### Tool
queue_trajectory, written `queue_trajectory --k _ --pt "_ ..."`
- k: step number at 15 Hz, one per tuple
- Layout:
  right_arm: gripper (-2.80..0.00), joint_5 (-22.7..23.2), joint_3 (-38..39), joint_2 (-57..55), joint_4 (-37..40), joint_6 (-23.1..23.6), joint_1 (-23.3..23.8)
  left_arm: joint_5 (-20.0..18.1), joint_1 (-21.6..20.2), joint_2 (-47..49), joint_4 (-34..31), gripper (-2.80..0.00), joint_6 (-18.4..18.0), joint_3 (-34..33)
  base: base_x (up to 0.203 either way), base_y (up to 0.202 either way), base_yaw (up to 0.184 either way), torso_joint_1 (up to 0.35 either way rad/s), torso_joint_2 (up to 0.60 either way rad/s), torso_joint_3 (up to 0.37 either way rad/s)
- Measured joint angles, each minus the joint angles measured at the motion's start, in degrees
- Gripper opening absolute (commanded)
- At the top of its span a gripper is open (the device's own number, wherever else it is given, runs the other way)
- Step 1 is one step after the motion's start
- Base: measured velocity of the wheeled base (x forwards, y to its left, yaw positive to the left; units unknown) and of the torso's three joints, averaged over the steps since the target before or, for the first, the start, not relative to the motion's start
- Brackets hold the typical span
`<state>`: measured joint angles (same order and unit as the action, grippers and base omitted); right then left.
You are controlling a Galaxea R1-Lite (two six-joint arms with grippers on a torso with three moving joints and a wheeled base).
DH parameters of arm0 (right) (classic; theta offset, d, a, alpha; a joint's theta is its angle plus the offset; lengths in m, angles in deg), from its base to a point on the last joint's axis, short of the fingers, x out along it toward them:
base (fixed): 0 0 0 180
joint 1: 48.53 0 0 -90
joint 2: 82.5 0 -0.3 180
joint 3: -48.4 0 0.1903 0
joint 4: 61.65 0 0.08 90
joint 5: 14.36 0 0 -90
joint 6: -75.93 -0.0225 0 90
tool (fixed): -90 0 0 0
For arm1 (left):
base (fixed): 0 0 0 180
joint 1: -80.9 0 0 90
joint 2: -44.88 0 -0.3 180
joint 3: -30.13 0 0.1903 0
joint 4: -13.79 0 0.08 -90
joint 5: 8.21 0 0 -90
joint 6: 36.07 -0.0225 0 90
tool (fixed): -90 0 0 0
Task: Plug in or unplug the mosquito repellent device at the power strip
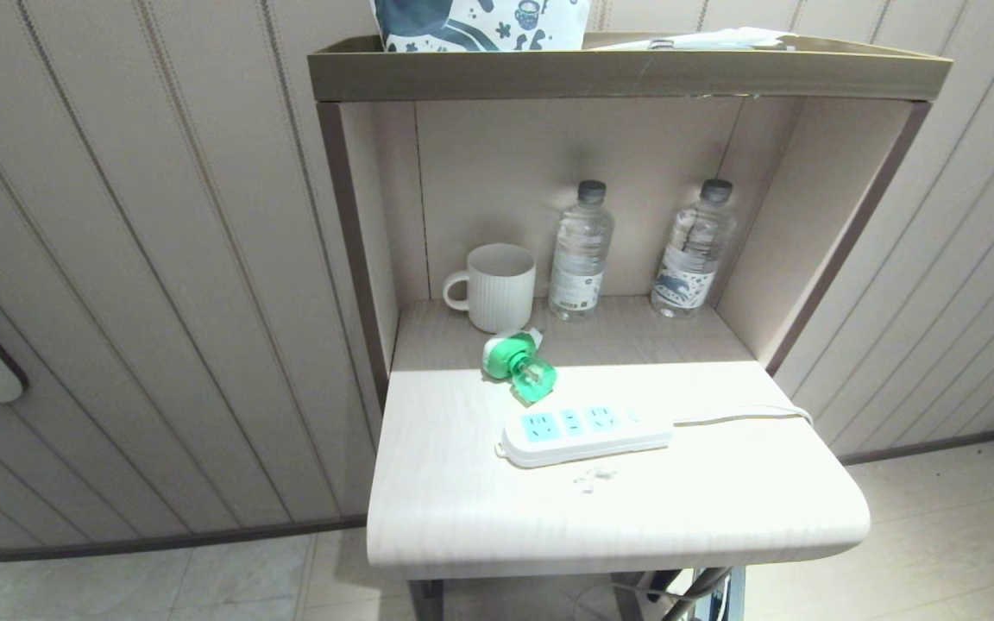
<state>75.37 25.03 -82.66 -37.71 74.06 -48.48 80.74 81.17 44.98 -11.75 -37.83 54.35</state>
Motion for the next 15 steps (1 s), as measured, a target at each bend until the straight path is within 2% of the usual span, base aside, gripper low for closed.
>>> queue_trajectory --k 15 --pt "-2.80 0.00 0.00 0.09 0.05 0.11 -0.05 0.01 0.00 0.01 -0.02 -2.80 0.03 0.00 0.000 0.000 0.000 0.000 0.00 0.000"
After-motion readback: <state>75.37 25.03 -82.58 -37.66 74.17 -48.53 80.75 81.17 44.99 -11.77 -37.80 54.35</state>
